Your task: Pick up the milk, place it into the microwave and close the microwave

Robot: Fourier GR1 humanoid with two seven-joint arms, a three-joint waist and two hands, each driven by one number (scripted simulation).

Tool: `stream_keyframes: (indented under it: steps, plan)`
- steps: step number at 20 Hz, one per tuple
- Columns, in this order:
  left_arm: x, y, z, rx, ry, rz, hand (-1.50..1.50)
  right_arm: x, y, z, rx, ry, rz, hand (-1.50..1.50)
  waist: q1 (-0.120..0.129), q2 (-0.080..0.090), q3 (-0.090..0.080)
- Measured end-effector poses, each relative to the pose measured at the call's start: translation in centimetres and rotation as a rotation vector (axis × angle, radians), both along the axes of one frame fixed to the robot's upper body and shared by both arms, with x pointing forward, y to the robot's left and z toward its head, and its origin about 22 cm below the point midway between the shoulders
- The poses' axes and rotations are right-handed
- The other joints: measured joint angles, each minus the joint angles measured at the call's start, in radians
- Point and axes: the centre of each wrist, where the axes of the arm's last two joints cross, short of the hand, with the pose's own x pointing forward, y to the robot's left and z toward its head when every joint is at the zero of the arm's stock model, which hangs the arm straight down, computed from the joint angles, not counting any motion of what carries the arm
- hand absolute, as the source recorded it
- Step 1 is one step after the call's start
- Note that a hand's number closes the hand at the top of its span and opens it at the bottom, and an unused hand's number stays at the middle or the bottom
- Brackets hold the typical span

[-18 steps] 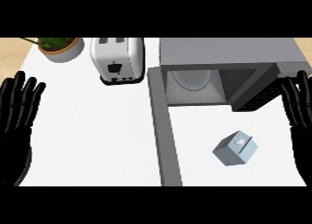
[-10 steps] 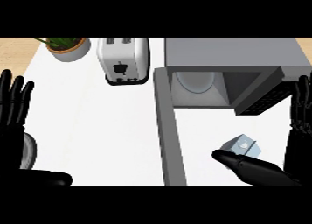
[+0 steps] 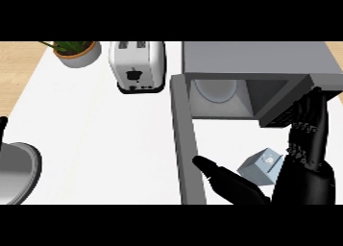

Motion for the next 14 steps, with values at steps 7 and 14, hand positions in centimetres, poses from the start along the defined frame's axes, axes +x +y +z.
stream_keyframes:
  steps: [7,14]
  plan:
    - [-2.4,0.9,-0.1,-0.007,0.001,0.012,-1.5,-1.1,1.9,-1.2,-0.013,0.054,-0.093,-1.5,-0.004,0.001,0.001]
    - [-4.6,2.2,1.2,-0.008,0.006,0.009,-1.5,-1.3,2.2,-2.9,-0.002,0.101,-0.116,-1.5,-0.004,0.002,0.002]
